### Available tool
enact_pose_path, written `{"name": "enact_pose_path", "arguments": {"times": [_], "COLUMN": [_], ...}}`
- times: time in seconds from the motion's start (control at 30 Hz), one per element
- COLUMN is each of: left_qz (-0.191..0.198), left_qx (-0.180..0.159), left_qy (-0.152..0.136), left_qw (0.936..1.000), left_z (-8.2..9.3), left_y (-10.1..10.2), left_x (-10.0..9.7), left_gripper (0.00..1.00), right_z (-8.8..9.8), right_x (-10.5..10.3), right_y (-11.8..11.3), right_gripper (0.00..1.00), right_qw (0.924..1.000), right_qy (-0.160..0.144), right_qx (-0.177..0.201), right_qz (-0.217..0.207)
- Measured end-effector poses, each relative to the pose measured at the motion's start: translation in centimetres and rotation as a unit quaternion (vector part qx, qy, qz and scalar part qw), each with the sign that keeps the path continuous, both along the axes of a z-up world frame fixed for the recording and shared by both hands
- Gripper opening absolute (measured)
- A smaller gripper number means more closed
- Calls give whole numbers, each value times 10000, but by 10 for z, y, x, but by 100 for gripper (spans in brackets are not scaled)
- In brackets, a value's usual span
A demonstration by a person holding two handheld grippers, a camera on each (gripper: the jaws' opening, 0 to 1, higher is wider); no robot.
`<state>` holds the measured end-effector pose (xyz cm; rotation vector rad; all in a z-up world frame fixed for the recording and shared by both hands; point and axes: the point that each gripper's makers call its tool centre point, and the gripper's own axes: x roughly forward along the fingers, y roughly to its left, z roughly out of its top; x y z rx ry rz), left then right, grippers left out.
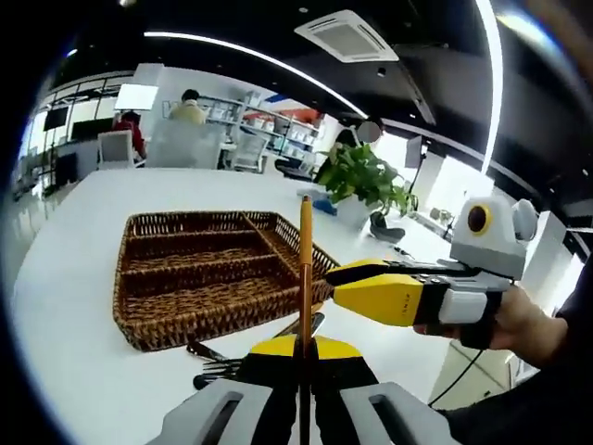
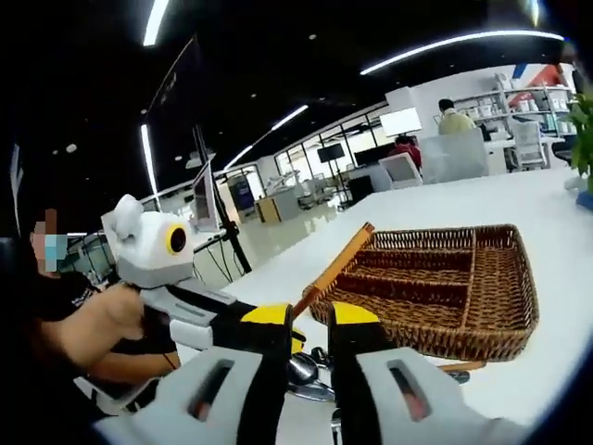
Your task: Arrange the knives, forks, and spoons in their matching storage slots by inserting each utensil handle-first until every utensil is classified and aligned in the correct compartment
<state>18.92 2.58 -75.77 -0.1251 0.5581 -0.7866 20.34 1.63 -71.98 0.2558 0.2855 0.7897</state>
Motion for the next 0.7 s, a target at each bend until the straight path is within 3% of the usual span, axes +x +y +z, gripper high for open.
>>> {"name": "enact_pose_path", "arguments": {"times": [0.33,0.7], "left_qz": [42,-26], "left_qx": [-34,232], "left_qy": [-155,-358], "left_qw": [9999,9991], "left_z": [5,6], "left_y": [-4,-11], "left_x": [1,-1], "left_gripper": [3,3], "right_z": [-4,-3], "right_x": [-3,-4], "right_y": [10,5], "right_gripper": [12,7], "right_qw": [9995,9981], "right_qy": [260,440], "right_qx": [163,423], "right_qz": [118,-13]}}
